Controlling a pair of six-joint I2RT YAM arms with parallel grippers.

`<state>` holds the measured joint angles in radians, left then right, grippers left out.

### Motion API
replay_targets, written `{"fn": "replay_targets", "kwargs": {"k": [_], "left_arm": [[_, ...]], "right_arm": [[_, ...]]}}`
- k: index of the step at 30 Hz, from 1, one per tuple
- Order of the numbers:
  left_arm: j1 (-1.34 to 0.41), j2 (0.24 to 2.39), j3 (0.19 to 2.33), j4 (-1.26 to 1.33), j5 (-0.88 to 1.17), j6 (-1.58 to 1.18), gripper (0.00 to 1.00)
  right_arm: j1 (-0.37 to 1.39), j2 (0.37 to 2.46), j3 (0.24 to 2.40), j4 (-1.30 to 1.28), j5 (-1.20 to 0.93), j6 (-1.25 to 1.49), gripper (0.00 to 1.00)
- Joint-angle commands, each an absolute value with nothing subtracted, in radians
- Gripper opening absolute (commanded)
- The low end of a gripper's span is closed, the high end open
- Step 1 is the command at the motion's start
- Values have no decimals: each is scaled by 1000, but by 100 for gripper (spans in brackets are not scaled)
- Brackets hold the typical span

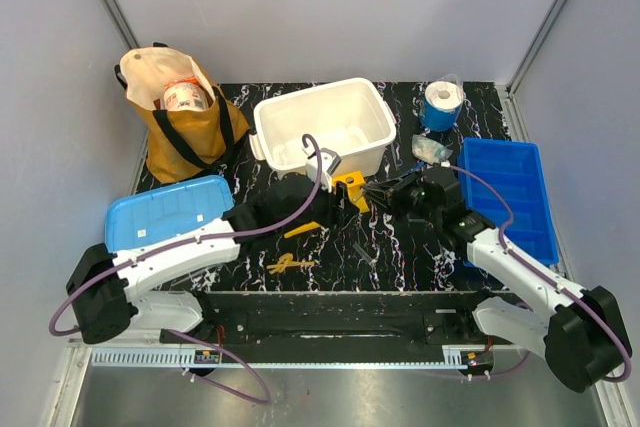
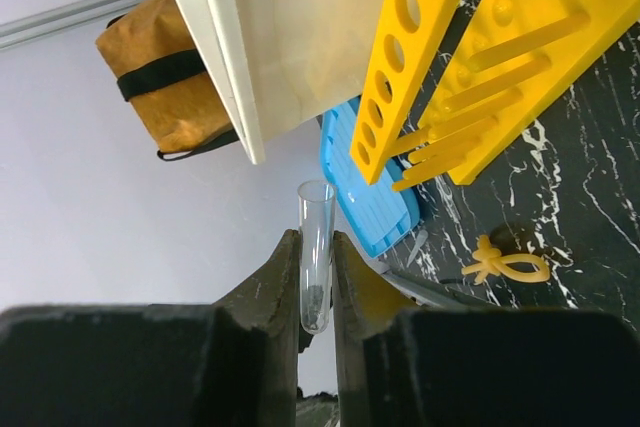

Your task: Organize the chemistry lab equipment

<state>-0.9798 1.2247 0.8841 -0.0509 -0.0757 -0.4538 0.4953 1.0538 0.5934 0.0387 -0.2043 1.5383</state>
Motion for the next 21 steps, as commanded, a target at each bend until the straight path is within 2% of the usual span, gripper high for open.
{"fn": "replay_targets", "kwargs": {"k": [1,21], "left_arm": [[-988,1249,943,64,-116,-460,55],[-988,1308,956,110,-143,-468,45]], "right_arm": [[492,1014,588,97,-212,1572,17],[492,991,551,138,-222,1605,16]]}}
